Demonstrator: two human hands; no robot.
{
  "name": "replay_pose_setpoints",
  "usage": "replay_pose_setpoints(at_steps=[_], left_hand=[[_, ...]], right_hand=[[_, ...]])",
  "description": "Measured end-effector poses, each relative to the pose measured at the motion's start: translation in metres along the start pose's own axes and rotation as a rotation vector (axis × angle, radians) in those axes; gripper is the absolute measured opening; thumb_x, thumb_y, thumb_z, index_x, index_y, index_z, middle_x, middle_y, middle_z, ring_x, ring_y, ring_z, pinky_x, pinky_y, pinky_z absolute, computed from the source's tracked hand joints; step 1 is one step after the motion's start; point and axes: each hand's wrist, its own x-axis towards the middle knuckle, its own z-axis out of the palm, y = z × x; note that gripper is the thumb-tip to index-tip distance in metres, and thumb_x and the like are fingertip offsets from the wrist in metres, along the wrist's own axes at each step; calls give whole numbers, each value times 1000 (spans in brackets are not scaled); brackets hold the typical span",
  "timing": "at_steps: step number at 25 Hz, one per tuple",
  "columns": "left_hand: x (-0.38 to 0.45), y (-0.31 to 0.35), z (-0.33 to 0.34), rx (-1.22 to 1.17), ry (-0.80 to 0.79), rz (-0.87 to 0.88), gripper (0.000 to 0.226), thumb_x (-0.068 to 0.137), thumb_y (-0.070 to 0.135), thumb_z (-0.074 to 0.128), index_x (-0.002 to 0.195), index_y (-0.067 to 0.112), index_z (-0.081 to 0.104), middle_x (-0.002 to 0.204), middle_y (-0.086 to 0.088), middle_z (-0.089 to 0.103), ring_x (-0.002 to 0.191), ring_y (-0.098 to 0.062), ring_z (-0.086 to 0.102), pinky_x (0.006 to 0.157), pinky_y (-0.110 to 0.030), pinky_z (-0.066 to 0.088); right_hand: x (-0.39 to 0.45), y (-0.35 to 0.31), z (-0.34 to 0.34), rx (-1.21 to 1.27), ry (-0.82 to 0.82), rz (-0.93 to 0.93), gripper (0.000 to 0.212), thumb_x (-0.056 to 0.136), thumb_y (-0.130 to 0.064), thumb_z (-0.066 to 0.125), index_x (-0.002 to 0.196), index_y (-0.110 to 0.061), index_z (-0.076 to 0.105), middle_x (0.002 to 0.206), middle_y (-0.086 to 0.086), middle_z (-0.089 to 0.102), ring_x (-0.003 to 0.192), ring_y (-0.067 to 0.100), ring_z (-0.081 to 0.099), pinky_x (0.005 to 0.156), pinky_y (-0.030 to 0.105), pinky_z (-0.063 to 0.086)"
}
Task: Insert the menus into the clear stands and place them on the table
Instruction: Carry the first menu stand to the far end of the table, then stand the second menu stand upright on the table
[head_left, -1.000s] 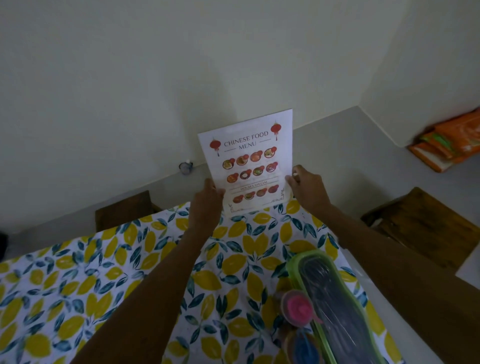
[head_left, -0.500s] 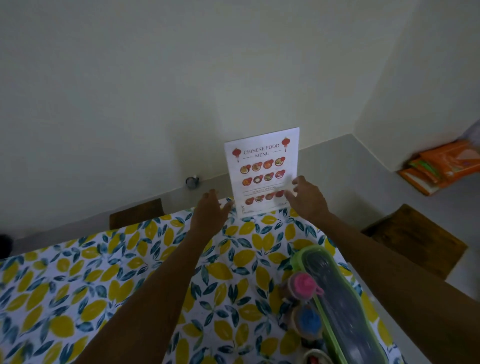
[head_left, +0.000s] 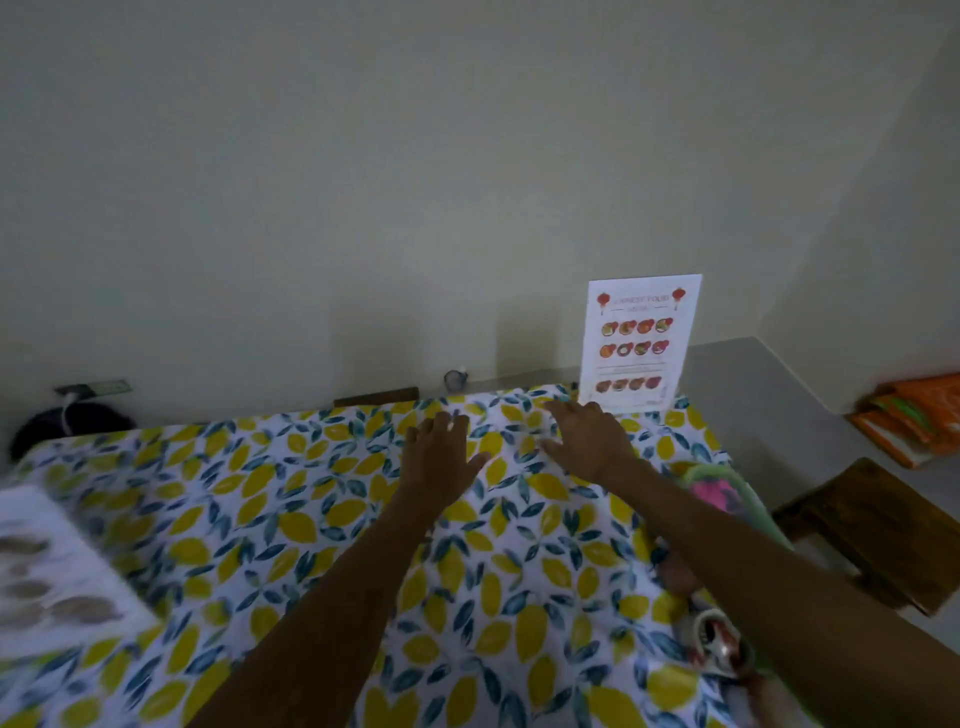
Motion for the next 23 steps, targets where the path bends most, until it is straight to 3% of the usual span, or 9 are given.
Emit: replay_pose_setpoints(at_steps=[6,11,16,23], left_hand=[[-151,-140,-22,5,59,-123,67,86,58,54,135,13,48,136,-16,53,123,-37,52,103,-49,37],[-270,-250,-47,39,43,-316,67,89,60,47,140,16,40,141,-13,48,127,-34,47,104,-48,36],[-348,-331,-63,38,51,-509,72,89,62,46,142,13,38,142,-15,47,127,-35,48,103,-48,38],[-383,-417,-64,-5,80,-637,71,89,63,46,141,15,40,140,-12,51,128,-32,48,105,-50,39]], right_hand=[[-52,-192,37,-27,-43,-187,65,91,-52,49,144,-19,33,141,11,50,122,38,49,95,48,49],[-91,-336,67,-7,-82,-331,67,92,-55,46,145,-17,32,141,12,49,123,37,49,96,47,49],[-105,-433,89,-26,-108,-428,70,92,-55,47,147,-16,29,149,12,43,130,37,44,101,48,46],[-89,-508,112,-16,-174,-444,69,92,-53,49,146,-16,28,145,12,47,130,37,45,103,49,45]])
